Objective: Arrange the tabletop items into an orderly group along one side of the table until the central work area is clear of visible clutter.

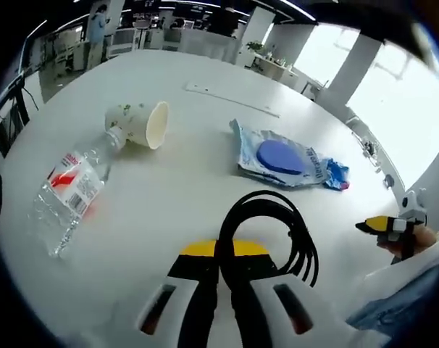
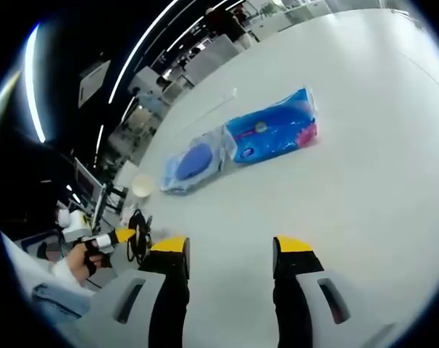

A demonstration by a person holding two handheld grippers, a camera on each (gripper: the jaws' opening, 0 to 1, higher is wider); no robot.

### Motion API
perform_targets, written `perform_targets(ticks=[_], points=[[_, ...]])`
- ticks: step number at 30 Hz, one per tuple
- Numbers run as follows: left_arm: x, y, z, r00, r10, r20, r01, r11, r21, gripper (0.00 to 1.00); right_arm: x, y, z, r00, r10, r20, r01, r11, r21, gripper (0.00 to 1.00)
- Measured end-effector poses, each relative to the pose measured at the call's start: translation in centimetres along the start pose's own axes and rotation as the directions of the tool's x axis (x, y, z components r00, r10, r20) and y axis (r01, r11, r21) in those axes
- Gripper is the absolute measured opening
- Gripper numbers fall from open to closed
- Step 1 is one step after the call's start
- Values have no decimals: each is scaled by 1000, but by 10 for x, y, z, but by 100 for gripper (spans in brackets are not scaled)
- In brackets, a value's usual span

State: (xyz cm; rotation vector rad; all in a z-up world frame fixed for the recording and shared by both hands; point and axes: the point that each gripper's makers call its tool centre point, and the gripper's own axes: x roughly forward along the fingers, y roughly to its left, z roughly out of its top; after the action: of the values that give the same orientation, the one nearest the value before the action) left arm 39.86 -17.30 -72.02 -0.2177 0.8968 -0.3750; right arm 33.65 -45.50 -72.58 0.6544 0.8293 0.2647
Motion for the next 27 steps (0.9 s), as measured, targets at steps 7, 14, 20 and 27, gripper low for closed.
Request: perform_targets(ticks=[7,14,20,27], points=[[0,-9,9,999,-28,18,28,1000,-1,1,-1,3,-1,1000,7,-2,-7,1000,-3,45],[0,-33,25,996,-79,49,79,997,7,1,0,8,-1,1000,19,-3,-19,1000,-8,45],[3,-51,27,993,-112,38,111,994,25,1,3,30,2,997,71,-11,-71,996,-46,46],[4,-66,27,990,-137,24,136,989,51,1,13,63,-4,985,162,-64,-167,981,-95,47]])
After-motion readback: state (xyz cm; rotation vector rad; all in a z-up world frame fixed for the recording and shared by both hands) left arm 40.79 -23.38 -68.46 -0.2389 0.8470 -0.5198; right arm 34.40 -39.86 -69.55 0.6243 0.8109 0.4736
